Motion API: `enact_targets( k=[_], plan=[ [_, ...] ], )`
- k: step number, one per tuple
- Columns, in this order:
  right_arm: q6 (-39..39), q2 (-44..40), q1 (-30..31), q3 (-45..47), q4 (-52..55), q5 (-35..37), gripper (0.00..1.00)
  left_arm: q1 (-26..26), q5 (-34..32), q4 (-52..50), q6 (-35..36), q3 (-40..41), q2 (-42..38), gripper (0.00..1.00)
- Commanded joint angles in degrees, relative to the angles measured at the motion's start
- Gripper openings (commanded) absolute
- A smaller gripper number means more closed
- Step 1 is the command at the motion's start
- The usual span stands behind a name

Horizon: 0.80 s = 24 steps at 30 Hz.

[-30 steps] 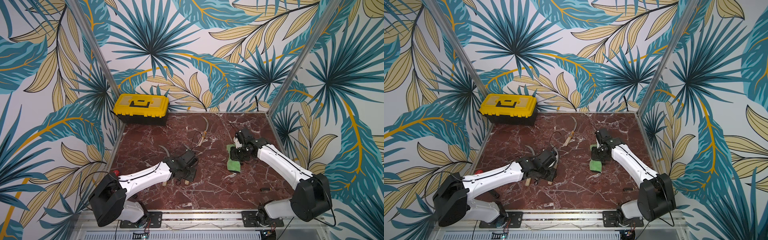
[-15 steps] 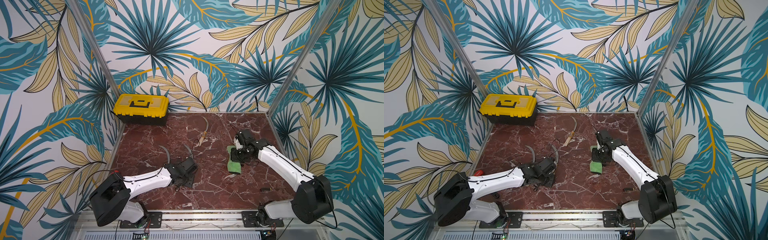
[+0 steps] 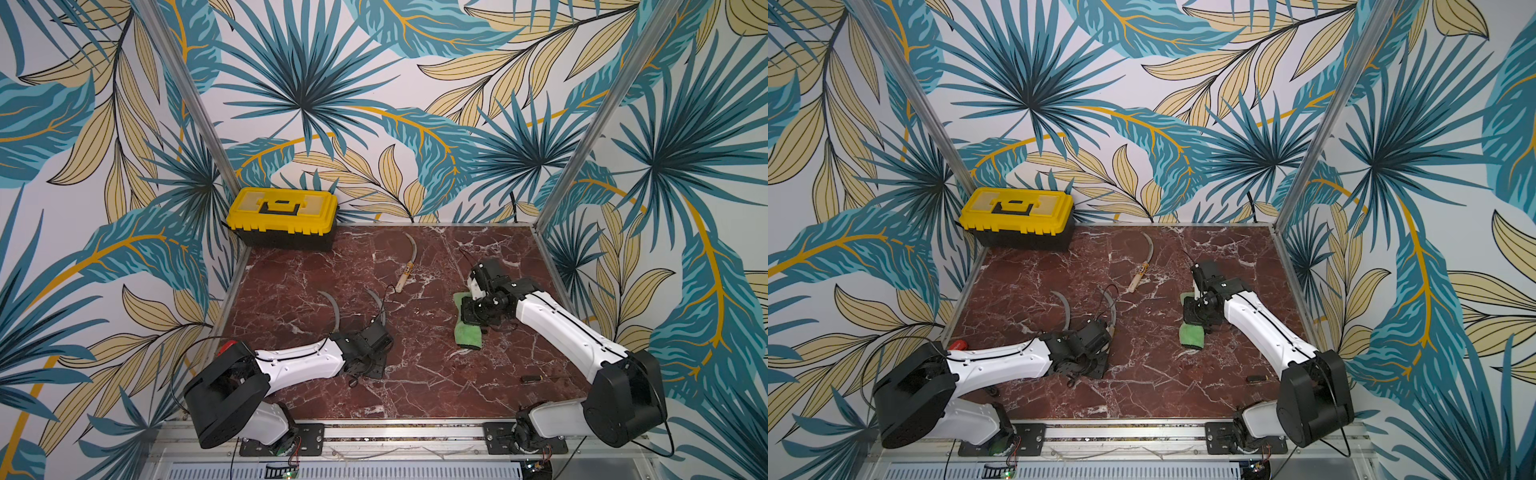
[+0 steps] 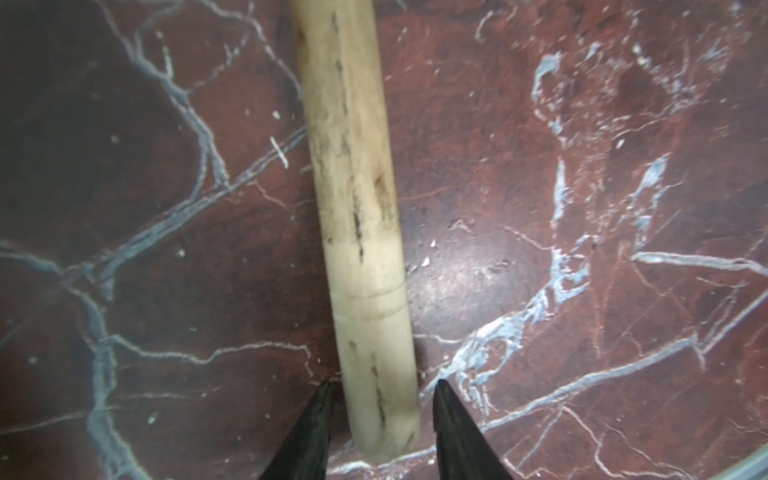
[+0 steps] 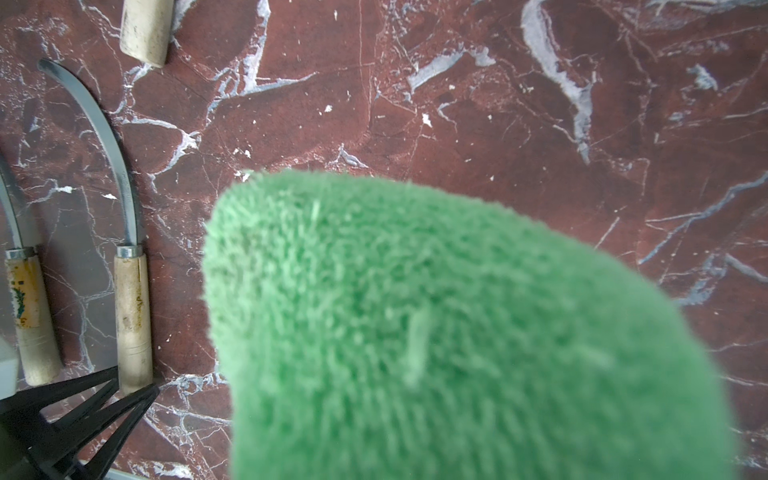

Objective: Wipe small sickles with rags
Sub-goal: Pick up the small sickle from the center of the board.

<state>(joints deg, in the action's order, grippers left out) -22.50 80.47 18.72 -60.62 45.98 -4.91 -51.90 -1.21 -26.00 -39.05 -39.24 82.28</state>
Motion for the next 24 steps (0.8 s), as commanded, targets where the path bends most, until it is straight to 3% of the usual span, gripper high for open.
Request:
enact_targets(
  k=[1,10,18,24],
  plan=[
    [-0.6,-1.5,0.0,0.9,1.0,-0.7,0.10,-0.1,-1.2,1.8,-0.3,0.7,1.0,0.40],
    [-0.6,-2.3,0.1,1.1,1.4,-0.7,0.10,-0.1,-0.9,3.9,0.2,0.5,3.8,0.31],
    [-0.5,-2.7,0.1,0.7,1.8,-0.2,0.10,-0.1,-0.4,3.1,0.6,0.6,2.2,0.00],
    [-1.0,-3.1,0.0,-0.3,2.1,0.9,0.10,-0.6,-4.2,-1.0,-0.5,-0.4,-5.3,0.00]
  ],
)
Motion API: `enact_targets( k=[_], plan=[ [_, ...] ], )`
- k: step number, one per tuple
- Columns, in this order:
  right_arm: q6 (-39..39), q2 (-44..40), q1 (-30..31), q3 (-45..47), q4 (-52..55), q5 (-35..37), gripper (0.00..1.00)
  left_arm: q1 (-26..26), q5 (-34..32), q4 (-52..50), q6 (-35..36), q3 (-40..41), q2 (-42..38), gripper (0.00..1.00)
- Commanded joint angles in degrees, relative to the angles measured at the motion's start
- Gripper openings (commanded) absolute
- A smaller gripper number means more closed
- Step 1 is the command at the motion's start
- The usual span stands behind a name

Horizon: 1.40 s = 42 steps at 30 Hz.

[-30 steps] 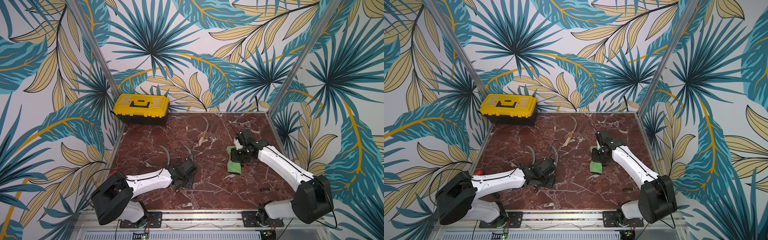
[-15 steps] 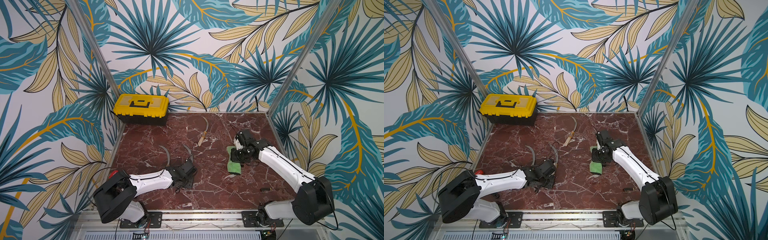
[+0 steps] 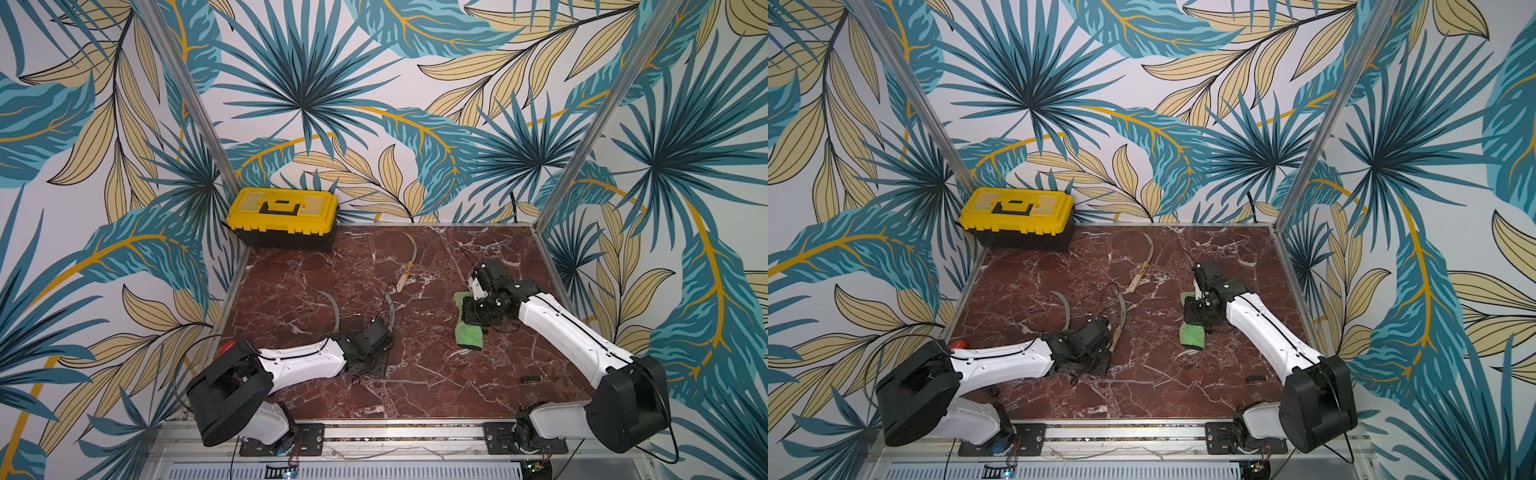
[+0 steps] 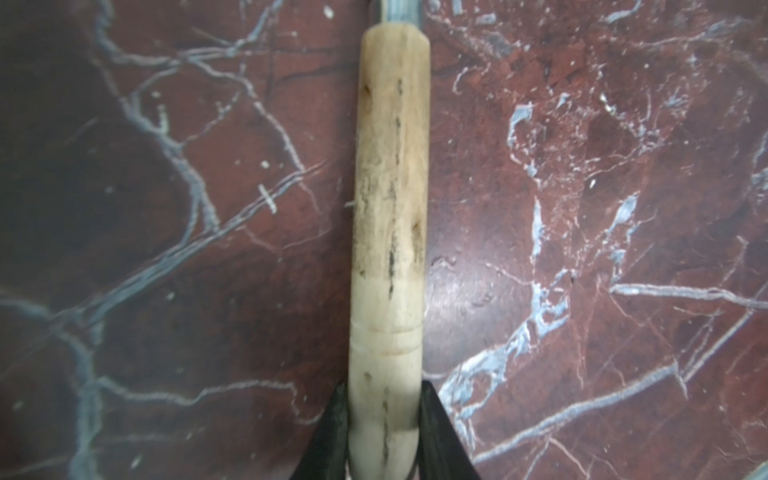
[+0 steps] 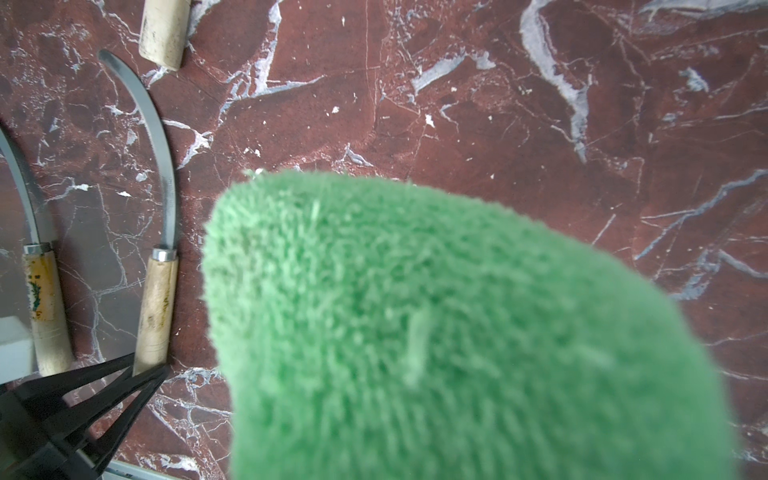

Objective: Wipe small sickles with rags
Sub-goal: Pick up the small sickle from the center of the board, then place the small sickle at the center of the board.

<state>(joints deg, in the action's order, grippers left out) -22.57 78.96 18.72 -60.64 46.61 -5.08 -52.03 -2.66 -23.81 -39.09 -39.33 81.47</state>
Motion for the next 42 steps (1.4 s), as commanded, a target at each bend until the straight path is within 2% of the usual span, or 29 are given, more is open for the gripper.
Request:
enact_targets(
  k=[1,5,9,14,19,23,30,42],
  plan=[
    [-1.2,-1.9,0.1,-0.4,1.7,1.4,0.10,-1.0,-4.1,-4.6,-0.3,-1.0,-6.0,0.00],
    [-1.3,-3.3,0.0,-0.7,2.4,2.6,0.10,-2.8,-7.5,-9.2,3.6,-5.2,-9.0,0.00],
    [-1.3,-4.6,-0.2,-0.6,3.6,4.8,0.10,-5.0,-6.1,-10.7,10.9,-10.9,-7.0,0.00],
    [-1.1,-7.3,-2.1,-1.0,6.7,6.5,0.10,-9.0,-3.6,-9.9,24.9,-18.5,0.6,0.00],
    [0.1,-10.2,-4.0,-1.8,11.0,8.5,0.10,-9.0,3.3,-3.6,32.9,-22.4,8.2,0.00],
    [0.3,-11.2,-4.6,-1.6,13.6,9.7,0.10,-8.6,5.9,-0.9,36.2,-27.4,16.1,0.00],
    [0.0,-11.7,-5.3,-0.2,14.3,10.5,0.10,-6.9,9.9,3.2,39.5,-33.2,25.2,0.00],
    [-1.4,-8.7,-5.8,0.9,11.1,10.0,0.10,-3.2,14.6,6.7,43.1,-38.2,33.5,0.00]
  ],
)
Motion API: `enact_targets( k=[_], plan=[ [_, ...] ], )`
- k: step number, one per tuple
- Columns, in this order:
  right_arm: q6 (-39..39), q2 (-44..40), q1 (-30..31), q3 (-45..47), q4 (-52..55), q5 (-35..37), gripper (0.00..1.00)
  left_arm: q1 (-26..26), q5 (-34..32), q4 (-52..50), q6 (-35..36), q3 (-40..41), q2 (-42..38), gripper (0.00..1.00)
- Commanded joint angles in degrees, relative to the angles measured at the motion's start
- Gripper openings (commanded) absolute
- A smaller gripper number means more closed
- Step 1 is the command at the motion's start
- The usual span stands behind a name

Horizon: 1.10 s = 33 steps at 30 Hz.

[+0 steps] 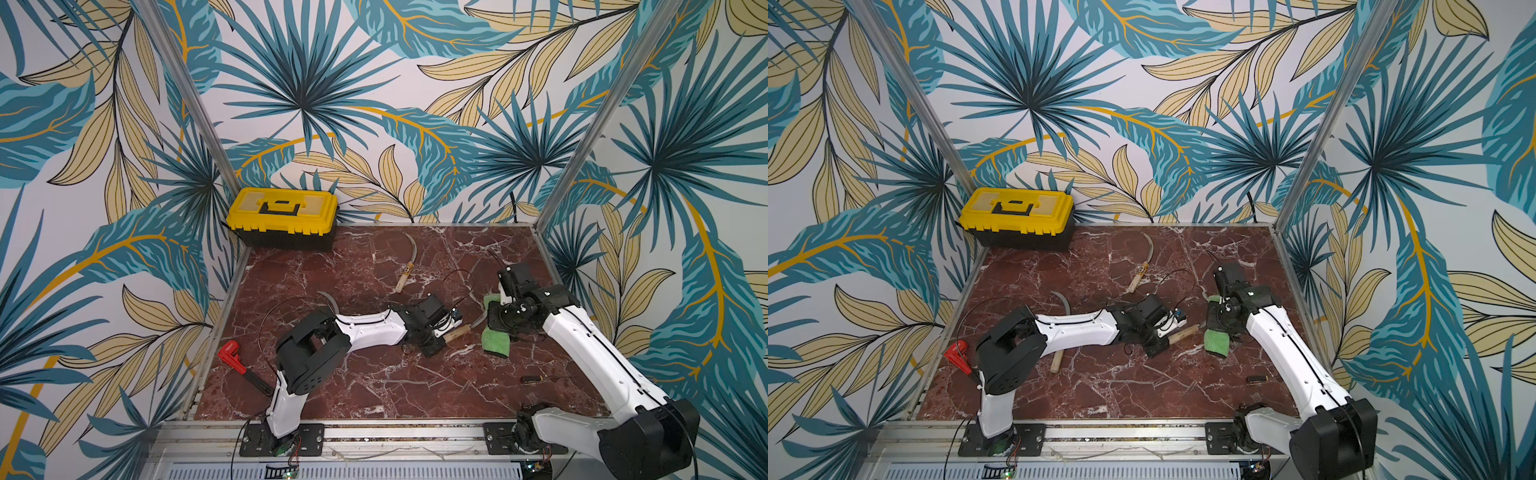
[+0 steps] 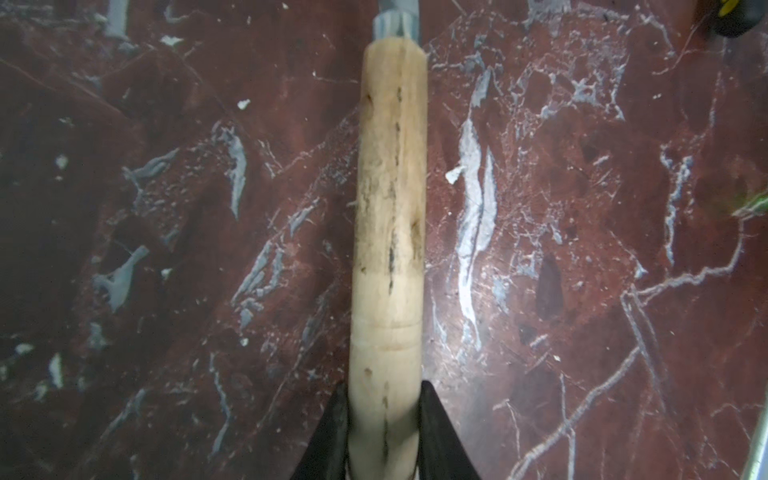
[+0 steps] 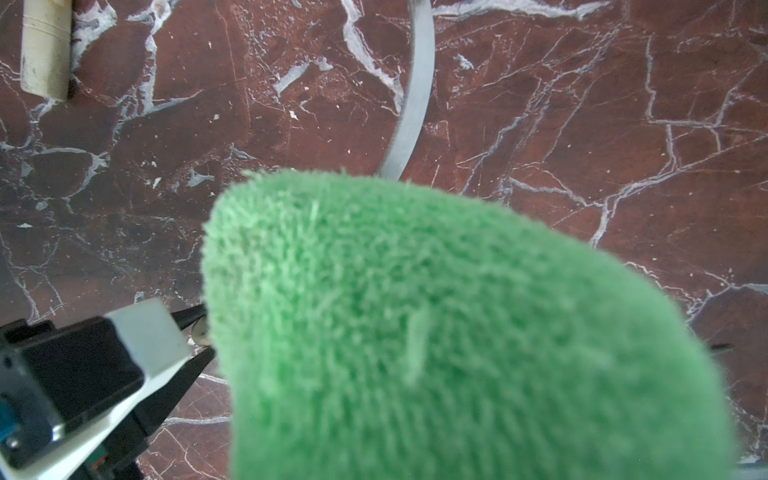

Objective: Wipe small sickles with rags
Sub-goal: Place the small sickle at the center of the board.

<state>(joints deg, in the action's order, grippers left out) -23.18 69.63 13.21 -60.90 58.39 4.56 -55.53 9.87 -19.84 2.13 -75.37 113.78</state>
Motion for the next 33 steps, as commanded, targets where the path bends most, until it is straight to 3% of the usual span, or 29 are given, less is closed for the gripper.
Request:
enact_targets(
  k=[1,11,27,33],
  plan=[
    [-0.9,0.7,-0.4,1.1,-0.8,0.4,0.10,0.4,2.3,2.7,2.1,-2.7,1.9,0.00],
    [-1.1,-0.6,-0.5,2.5,-0.6,0.4,0.11,1.1,3.2,2.7,2.7,-5.9,5.8,0.01],
    [-1.2,-1.7,-0.5,3.7,0.0,-0.3,0.12,1.5,3.8,3.7,1.8,-5.4,7.0,0.26],
    [0.1,-0.7,-0.5,2.4,0.8,-0.3,0.12,1.5,3.5,10.2,-1.0,-1.5,5.3,0.31]
  ],
)
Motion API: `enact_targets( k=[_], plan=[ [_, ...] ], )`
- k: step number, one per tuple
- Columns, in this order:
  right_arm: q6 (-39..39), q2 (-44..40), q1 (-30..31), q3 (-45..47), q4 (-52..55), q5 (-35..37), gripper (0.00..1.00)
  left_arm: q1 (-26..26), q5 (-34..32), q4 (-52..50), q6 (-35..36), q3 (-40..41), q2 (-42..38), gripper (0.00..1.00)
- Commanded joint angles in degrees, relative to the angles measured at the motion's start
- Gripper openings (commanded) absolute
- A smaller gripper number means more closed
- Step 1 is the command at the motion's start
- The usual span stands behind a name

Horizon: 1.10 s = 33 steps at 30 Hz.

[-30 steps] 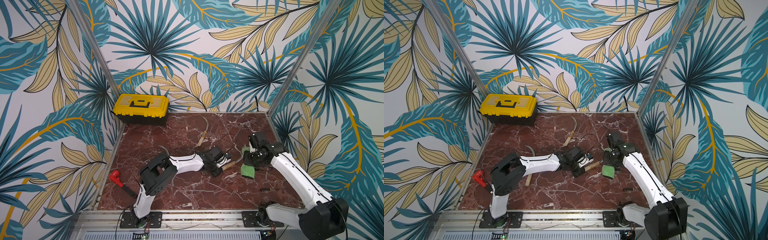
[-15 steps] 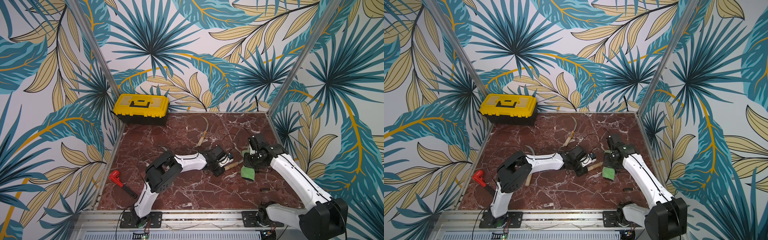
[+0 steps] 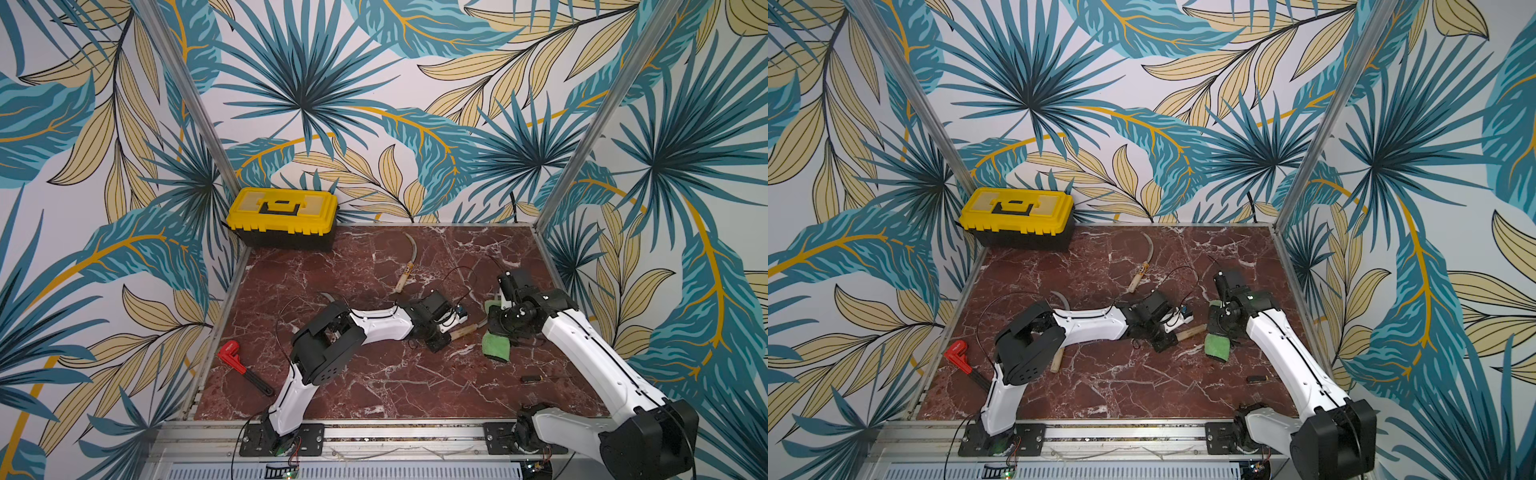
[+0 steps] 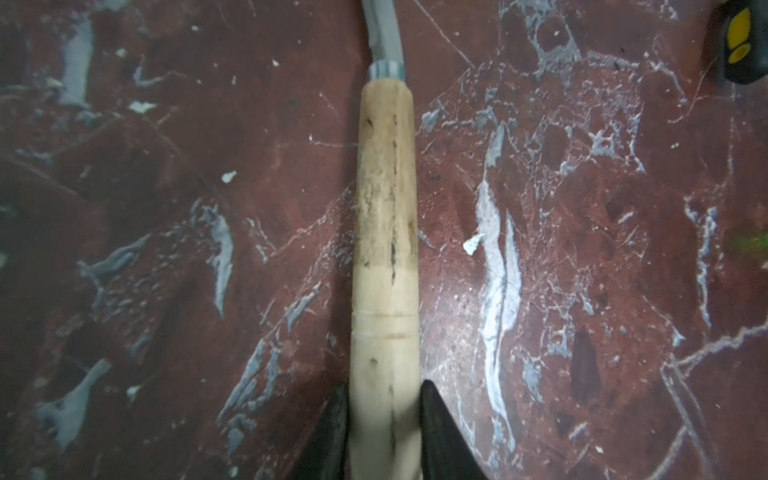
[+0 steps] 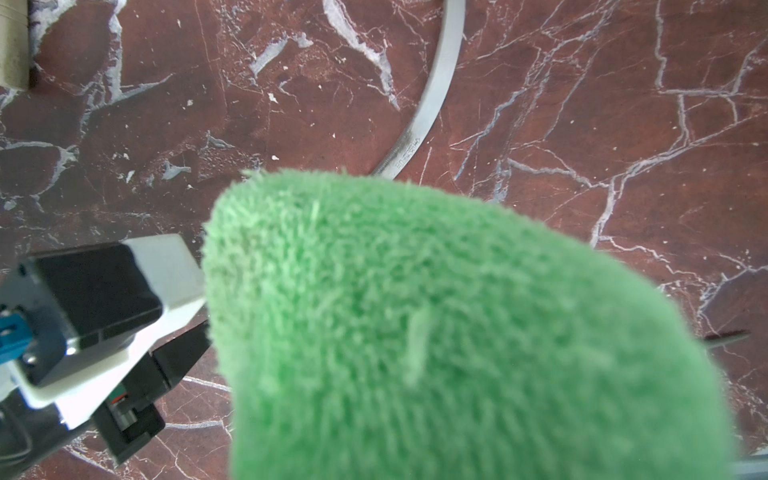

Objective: Wipe small sickles with rags
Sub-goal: Place the small sickle at the center of the board, then wipe the small sickle at the center of the board.

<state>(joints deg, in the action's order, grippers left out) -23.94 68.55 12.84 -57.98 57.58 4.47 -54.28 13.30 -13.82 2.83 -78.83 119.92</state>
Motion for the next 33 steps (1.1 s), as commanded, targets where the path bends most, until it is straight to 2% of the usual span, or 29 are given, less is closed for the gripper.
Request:
enact_targets(
  k=[1,9,19,33],
  plan=[
    [0.9,0.4,-0.1,-0.6,1.7,-0.3,0.12,0.2,0.0,5.0,-2.0,2.5,-1.0,0.31],
    [1.1,0.9,-0.1,-0.7,1.2,-1.7,0.12,0.2,-0.1,11.9,-3.2,8.9,-3.6,0.33],
    [2.4,4.7,-0.1,-4.3,4.1,-0.9,0.12,0.2,0.3,26.4,-6.3,20.8,-7.2,0.33],
    [2.8,12.1,1.0,-3.9,-1.0,-12.1,0.12,0.5,0.7,34.8,-8.2,23.8,-4.9,0.30]
  ],
)
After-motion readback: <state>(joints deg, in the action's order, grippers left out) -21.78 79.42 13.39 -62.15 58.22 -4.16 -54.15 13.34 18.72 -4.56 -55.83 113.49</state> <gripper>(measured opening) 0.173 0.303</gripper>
